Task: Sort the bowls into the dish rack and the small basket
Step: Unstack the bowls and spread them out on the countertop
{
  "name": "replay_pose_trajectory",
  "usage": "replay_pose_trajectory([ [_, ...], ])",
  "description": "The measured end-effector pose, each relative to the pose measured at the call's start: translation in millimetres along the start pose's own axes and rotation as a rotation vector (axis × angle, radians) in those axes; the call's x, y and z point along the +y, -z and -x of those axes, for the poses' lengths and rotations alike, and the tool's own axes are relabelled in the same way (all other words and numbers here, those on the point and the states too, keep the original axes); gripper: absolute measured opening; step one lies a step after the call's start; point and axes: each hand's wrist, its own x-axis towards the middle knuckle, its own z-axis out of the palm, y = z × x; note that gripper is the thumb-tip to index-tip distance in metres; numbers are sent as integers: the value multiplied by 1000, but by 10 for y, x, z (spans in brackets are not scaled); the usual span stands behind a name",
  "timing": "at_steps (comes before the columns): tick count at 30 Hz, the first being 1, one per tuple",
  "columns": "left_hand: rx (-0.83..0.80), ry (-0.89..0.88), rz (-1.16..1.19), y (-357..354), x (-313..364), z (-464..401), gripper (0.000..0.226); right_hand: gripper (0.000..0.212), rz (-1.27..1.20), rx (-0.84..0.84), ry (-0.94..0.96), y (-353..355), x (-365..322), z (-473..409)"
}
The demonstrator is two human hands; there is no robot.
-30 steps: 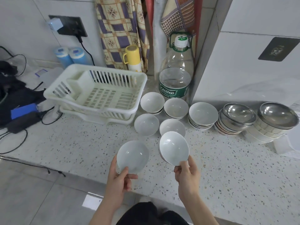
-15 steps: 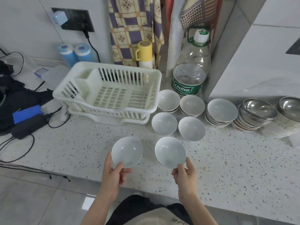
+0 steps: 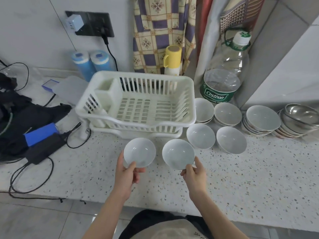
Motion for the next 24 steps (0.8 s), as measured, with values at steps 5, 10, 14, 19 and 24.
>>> replay_pose_trajectory([
  [5, -29, 23, 18, -13, 34, -185, 60, 53, 16, -17, 0, -94, -19, -105],
  [10, -60, 18, 55, -49, 71, -276, 58, 54, 45, -42, 23, -124, -11, -183],
  [14, -76, 25, 81, -50, 86, -348, 57, 57, 56, -91, 40, -129, 0, -236],
  [19, -88, 25, 91, -53, 94, -365, 56, 60, 63, -114, 60, -134, 29, -256],
  [24, -97, 27, 81, -52, 85, -360, 55, 52, 38, -113, 36, -131, 85, -261],
])
